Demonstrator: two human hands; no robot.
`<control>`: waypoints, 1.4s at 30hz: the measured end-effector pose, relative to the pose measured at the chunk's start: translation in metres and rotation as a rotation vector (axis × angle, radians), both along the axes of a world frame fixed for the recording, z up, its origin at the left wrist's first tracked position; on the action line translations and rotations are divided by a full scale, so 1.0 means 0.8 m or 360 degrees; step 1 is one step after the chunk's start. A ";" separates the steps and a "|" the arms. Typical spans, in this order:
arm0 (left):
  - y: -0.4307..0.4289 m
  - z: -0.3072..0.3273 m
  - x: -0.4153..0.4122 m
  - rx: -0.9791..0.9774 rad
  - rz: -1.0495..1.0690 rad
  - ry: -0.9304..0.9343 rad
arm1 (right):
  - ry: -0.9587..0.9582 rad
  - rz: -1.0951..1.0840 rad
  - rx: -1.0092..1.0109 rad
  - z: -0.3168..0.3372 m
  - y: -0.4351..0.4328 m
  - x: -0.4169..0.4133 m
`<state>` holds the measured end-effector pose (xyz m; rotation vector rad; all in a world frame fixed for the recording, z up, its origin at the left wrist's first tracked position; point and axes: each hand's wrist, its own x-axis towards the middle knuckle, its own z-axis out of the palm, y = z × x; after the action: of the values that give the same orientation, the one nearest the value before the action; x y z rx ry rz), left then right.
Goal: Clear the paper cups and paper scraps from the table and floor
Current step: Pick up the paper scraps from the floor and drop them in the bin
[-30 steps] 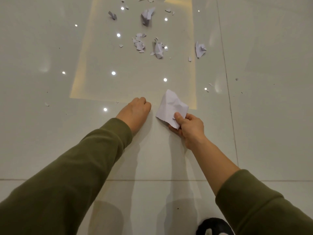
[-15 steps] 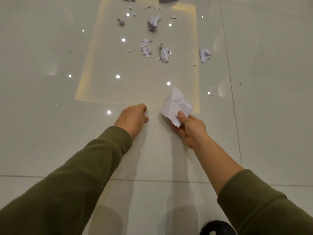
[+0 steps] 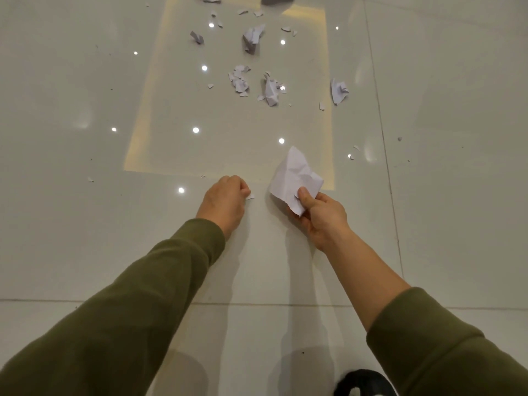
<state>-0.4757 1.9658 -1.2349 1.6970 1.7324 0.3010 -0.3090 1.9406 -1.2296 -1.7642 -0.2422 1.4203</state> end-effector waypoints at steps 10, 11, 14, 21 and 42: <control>-0.013 -0.015 0.018 0.0355 -0.0479 0.0643 | -0.0233 0.0199 -0.0077 -0.005 -0.001 -0.019; -0.016 -0.015 0.022 0.0372 -0.0516 0.0688 | -0.0219 0.0199 -0.0082 -0.004 -0.002 -0.017; -0.012 -0.009 0.024 0.0218 -0.0371 0.0520 | -0.0192 0.0176 -0.0087 0.002 -0.005 -0.011; 0.019 0.064 -0.033 -0.0420 0.0616 -0.1330 | 0.0064 0.0157 0.0079 0.040 0.018 -0.030; -0.144 0.361 -0.401 0.0762 0.1338 -0.1233 | 0.0528 0.1736 0.0934 0.356 -0.021 -0.462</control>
<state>-0.7962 1.8507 -0.9464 0.7942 1.6998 1.6109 -0.6787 1.9236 -0.9446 -0.8482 -1.4277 2.0346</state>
